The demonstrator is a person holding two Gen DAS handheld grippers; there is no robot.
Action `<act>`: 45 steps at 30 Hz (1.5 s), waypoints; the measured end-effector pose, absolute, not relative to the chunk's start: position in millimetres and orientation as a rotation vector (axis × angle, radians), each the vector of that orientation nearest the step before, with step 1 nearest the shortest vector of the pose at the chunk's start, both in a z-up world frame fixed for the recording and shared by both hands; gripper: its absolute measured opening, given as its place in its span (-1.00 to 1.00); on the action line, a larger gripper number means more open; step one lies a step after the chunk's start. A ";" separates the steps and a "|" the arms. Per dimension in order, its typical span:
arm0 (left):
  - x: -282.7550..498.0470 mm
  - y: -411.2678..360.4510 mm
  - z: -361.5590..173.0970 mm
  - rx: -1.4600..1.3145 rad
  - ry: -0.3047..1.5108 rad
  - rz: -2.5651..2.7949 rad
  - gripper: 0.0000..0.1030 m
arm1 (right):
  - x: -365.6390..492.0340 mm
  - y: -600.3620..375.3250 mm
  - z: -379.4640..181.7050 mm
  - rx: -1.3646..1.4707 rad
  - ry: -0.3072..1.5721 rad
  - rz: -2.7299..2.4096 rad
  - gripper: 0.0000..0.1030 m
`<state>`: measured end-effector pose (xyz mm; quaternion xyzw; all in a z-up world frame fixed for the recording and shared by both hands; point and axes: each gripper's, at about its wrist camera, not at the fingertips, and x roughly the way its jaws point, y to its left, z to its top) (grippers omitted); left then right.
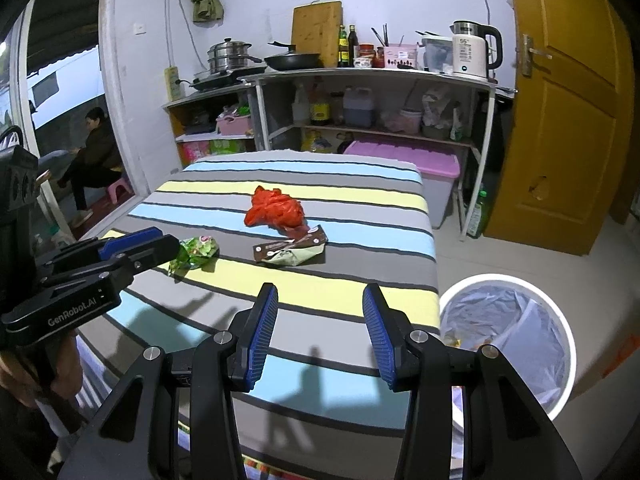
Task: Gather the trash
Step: 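Return both tools over the table toward the green snack bag, then grasp the green snack bag with the left tool while the right tool grasps the brown wrapper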
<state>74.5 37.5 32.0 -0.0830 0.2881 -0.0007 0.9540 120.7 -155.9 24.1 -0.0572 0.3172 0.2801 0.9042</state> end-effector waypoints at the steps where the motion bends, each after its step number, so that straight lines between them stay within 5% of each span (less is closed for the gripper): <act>1: 74.1 40.3 31.0 -0.168 0.586 0.006 -0.39 | 121.3 -154.9 23.7 -0.117 0.655 0.582 -0.12; 45: 130.7 111.0 -43.3 -0.211 0.762 0.068 -0.26 | 239.4 -77.5 -36.2 -0.102 0.848 0.618 -0.06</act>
